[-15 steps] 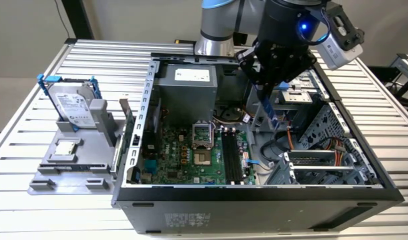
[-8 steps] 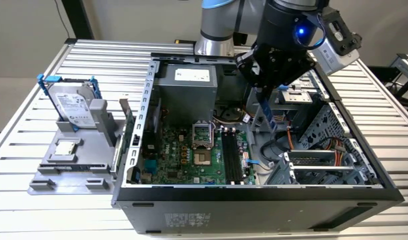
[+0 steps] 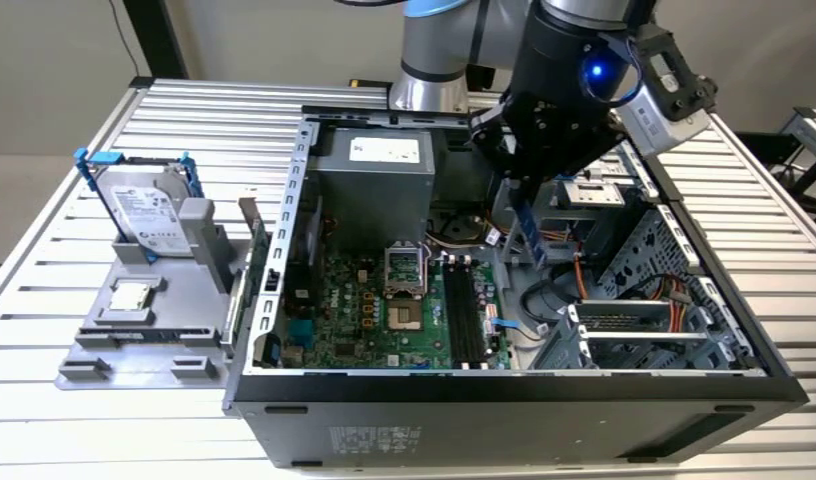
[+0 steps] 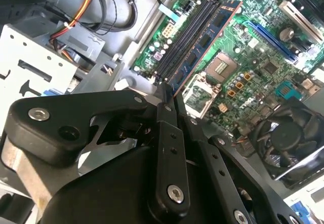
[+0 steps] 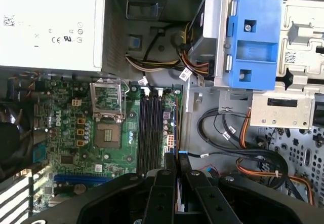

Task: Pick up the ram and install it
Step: 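Insert the ram into the slot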

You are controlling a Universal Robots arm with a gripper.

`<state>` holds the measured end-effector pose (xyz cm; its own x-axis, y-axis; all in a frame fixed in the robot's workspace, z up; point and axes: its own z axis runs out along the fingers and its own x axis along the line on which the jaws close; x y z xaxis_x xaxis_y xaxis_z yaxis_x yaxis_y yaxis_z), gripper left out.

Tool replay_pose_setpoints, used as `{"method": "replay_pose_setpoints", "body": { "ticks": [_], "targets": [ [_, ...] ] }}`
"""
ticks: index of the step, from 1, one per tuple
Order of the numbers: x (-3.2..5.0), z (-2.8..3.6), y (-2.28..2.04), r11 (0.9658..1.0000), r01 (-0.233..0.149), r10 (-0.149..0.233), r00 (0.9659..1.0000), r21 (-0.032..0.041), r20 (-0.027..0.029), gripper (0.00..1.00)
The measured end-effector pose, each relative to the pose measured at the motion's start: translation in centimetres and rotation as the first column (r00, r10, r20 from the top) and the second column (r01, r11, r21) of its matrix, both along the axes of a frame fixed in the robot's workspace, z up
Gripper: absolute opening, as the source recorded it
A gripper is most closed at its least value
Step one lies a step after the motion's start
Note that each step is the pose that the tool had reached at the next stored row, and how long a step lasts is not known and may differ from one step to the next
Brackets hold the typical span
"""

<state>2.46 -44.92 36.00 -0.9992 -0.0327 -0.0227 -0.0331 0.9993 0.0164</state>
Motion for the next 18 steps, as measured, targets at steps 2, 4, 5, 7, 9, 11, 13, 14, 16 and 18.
{"method": "replay_pose_setpoints", "body": {
  "ticks": [2, 4, 5, 7, 9, 11, 13, 14, 16, 18],
  "targets": [
    [0.0, -0.14, 0.0, 0.9999, 0.017, -0.017, 0.9999, -0.0002, 0.0, 0.0],
    [0.01, -0.29, 0.0, 0.9994, 0.035, -0.035, 0.9994, -0.0001, 0.0, 0.0],
    [0.01, -0.38, 0.0, 0.9991, 0.044, -0.044, 0.9991, -0.0002, 0.0, 0.0],
    [0.0, -0.54, 0.0, 0.9985, 0.055, -0.055, 0.9985, -0.0001, 0.0, 0.0],
    [0.0, -0.74, 0.0, 0.9981, 0.061, -0.061, 0.9981, -0.0002, 0.0001, 0.0],
    [0.0, -0.98, 0.0, 0.998, 0.064, -0.064, 0.998, -0.0002, 0.0, 0.0],
    [0.0, -1.27, 0.0, 0.9978, 0.067, -0.067, 0.9978, -0.0006, 0.0001, 0.0],
    [0.0, -1.44, 0.0, 0.9976, 0.069, -0.069, 0.9976, -0.0007, 0.0001, 0.0],
    [0.0, -1.8, 0.0, 0.9975, 0.071, -0.071, 0.9975, -0.0007, 0.0001, 0.0],
    [0.0, -2.17, 0.0, 0.9973, 0.073, -0.073, 0.9973, -0.0006, 0.0002, 0.0]
  ]
}}
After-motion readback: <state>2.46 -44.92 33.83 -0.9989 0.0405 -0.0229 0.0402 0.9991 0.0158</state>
